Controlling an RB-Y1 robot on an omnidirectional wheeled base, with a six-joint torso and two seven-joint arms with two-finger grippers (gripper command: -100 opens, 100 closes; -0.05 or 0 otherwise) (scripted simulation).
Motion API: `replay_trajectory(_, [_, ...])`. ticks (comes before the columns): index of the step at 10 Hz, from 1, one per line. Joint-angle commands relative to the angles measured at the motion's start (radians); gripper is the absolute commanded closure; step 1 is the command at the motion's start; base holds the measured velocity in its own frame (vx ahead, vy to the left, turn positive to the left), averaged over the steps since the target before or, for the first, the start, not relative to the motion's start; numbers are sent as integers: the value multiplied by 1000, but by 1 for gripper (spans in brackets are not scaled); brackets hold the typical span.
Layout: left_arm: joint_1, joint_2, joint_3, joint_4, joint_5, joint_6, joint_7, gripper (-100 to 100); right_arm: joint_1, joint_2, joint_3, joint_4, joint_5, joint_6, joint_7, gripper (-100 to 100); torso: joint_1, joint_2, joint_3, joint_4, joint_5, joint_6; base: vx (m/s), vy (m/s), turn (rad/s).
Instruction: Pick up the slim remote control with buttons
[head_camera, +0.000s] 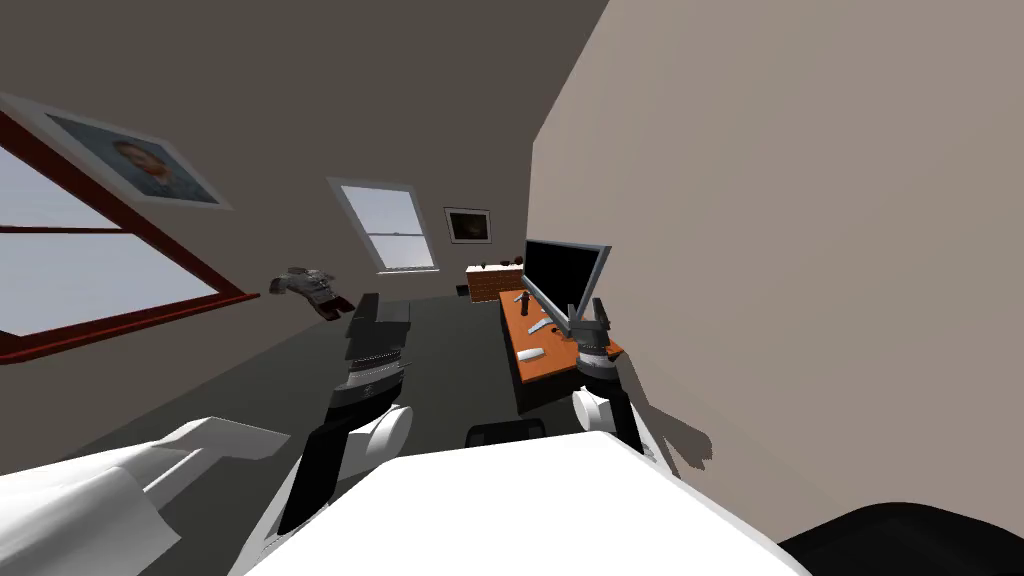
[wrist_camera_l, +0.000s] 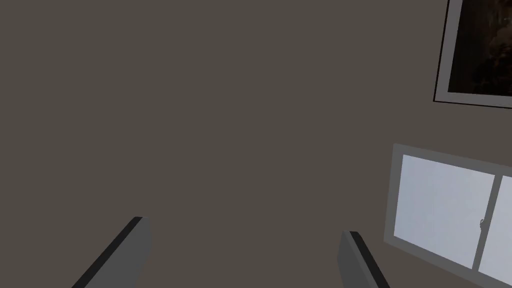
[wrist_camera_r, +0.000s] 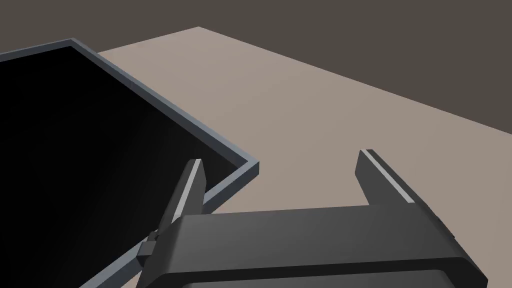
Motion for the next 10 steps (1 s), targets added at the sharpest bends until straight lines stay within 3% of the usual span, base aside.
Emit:
replay_trajectory(1, [0,0,0,0,0,0,0,0,-9,-38,-9,27,13,-1,7,-100,0,0,0,0,0,0,-3,-3,224])
replay_trajectory(4, [0,0,0,0,0,0,0,0,-29,-109,-27,91,46,-6,21,-100,-2,1,0,0,0,-1,-17,-20,300])
replay_trajectory(9, [0,0,0,0,0,0,0,0,-76,-261,-57,252,141,-18,53,-100,-3,2,1,0,-1,0,-34,-28,387])
replay_trajectory(10, [0,0,0,0,0,0,0,0,-76,-266,-57,265,141,-18,53,-100,-3,1,1,0,-1,0,-18,-21,325])
